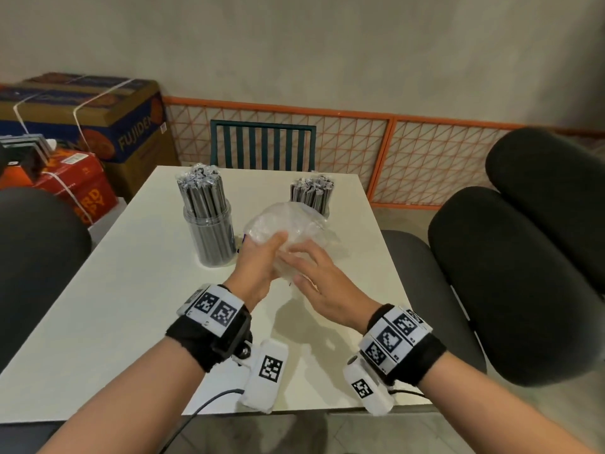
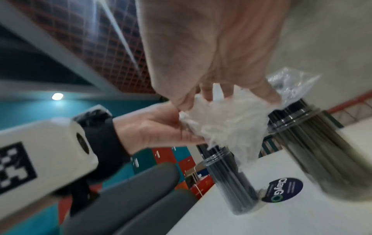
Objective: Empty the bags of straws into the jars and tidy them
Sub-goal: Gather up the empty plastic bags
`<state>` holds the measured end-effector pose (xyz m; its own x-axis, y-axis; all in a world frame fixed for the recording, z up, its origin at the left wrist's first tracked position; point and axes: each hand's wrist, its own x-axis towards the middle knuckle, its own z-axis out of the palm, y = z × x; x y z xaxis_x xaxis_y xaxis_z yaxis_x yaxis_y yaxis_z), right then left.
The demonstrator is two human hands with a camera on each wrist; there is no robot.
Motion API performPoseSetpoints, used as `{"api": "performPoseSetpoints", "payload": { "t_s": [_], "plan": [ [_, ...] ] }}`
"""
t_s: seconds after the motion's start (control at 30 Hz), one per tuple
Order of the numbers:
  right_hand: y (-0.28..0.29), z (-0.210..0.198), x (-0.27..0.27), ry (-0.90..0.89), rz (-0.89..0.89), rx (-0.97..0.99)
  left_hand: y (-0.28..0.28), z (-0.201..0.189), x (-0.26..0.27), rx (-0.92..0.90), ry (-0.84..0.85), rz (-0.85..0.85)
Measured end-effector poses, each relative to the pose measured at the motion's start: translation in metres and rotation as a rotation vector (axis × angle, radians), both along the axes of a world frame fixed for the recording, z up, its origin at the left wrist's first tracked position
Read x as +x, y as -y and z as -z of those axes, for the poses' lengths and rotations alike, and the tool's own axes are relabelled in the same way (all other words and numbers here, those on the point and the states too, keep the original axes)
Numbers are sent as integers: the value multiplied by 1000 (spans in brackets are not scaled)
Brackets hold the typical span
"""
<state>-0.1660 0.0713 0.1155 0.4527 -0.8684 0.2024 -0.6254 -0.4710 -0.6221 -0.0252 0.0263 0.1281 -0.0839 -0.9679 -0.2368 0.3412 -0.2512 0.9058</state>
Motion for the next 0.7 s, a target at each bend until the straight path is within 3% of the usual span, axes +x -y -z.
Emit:
{"api": "performPoseSetpoints", "payload": {
  "t_s": [0.1, 0.17, 0.27, 0.33, 0.43, 0.5, 0.57, 0.63, 0.7],
  "plan": [
    [2, -12, -3, 405, 348, 261, 4, 4, -6, 5, -94, -243],
    [2, -22, -4, 626, 503, 560, 1, -5, -12, -109, 29, -223],
    [10, -31, -7, 1007, 276, 799, -18, -20, -30, -337, 285, -63],
    [15, -40, -10, 1164, 181, 792, -26, -22, -37, -331, 195, 45],
    [15, -48, -11, 1223, 151, 765, -27, -24, -37, -189, 22, 105],
    [12, -42, -10, 1257, 107, 838, -22, -26, -35, -74, 16, 77],
    [11, -37, -11, 1202, 9, 891, -15, -26, -33, -82, 28, 29],
    [13, -36, -12, 1158, -107, 913, -4, -24, -28, -124, 140, 10],
    [15, -36, -13, 1211, -183, 957, 5, -19, -18, -184, 425, 18]
  ]
}}
